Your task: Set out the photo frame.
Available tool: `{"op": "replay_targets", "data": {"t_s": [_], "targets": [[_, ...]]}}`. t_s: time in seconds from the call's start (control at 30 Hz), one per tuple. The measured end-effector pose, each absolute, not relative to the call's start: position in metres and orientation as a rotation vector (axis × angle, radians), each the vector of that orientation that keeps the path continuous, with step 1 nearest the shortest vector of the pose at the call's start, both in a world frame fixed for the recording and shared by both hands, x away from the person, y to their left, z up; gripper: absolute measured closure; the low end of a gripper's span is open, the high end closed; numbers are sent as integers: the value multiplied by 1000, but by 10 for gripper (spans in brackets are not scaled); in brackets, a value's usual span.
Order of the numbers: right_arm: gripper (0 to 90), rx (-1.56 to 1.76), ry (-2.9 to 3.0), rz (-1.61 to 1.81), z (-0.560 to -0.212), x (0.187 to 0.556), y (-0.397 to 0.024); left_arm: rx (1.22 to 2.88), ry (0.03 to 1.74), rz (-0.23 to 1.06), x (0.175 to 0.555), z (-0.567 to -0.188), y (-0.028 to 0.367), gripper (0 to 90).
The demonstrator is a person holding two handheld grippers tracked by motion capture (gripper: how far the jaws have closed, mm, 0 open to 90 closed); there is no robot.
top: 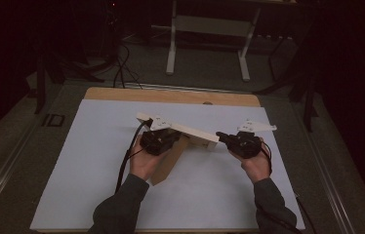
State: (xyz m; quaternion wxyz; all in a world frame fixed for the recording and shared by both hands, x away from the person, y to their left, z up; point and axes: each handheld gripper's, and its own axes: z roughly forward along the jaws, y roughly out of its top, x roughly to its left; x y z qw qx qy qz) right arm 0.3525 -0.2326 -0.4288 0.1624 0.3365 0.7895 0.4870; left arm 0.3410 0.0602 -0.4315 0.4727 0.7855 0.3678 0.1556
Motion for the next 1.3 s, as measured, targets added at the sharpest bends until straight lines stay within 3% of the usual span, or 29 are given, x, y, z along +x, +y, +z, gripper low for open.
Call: {"op": "replay_targets", "data": {"t_s": [1.3], "targets": [[900,929,2280,1432,-428,353,-222,1959,880,363,342,-434,44,900]]}}
